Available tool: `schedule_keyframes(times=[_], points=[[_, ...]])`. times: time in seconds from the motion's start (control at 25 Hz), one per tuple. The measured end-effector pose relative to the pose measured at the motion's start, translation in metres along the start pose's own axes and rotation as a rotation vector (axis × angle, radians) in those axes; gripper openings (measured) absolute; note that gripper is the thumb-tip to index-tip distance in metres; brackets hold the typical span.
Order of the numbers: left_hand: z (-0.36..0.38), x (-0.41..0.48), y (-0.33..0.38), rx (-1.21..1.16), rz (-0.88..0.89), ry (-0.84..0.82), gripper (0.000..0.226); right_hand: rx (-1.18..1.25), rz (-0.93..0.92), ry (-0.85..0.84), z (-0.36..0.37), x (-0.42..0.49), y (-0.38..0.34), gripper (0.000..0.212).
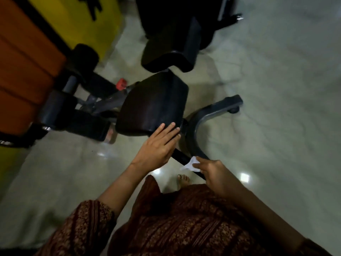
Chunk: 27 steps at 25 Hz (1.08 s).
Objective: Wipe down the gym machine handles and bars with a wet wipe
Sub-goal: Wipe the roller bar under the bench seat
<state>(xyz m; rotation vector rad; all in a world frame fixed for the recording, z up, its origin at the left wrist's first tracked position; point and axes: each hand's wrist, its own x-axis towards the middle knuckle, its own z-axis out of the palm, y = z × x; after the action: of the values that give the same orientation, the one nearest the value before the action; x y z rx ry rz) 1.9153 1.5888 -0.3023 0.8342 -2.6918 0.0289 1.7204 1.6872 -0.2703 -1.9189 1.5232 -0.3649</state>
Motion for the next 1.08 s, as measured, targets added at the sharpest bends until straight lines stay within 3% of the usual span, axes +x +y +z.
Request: schedule_keyframes(times=[0.12, 0.24, 0.36, 0.44, 0.52, 0.6, 0.68, 0.92, 1.08], points=[[0.004, 0.022, -0.029, 0.032, 0.222, -0.073, 0.037, -0.165, 0.108, 0.124, 0.029, 0.002, -0.004, 0.055], [0.005, 0.031, -0.048, 0.052, 0.356, -0.161, 0.045, -0.222, 0.375, 0.044, 0.065, 0.017, -0.019, 0.046], [0.01, 0.032, -0.06, 0.045, 0.45, -0.131, 0.035, -0.26, 0.466, 0.098, 0.088, 0.045, -0.039, 0.07], [0.012, 0.032, -0.063, 0.014, 0.469, -0.12, 0.032, -0.303, 0.501, 0.121, 0.092, 0.041, -0.044, 0.06], [0.014, 0.033, -0.064, 0.011, 0.48, -0.097, 0.027, -0.356, 0.552, 0.295, 0.092, 0.014, -0.049, 0.04], [0.014, 0.033, -0.062, 0.01, 0.485, -0.09, 0.028, -0.439, 0.672, 0.521, 0.09, -0.015, -0.053, 0.049], [0.013, 0.032, -0.061, -0.007, 0.48, -0.107, 0.032, -0.459, 0.789, 0.635, 0.088, -0.012, -0.061, 0.049], [0.014, 0.034, -0.062, -0.036, 0.479, -0.112, 0.044, -0.508, 0.632, 0.404, 0.107, 0.055, -0.054, 0.052], [0.013, 0.027, -0.066, -0.114, 0.447, -0.061, 0.04, -0.455, 0.715, 0.58, 0.09, -0.011, -0.047, 0.044]])
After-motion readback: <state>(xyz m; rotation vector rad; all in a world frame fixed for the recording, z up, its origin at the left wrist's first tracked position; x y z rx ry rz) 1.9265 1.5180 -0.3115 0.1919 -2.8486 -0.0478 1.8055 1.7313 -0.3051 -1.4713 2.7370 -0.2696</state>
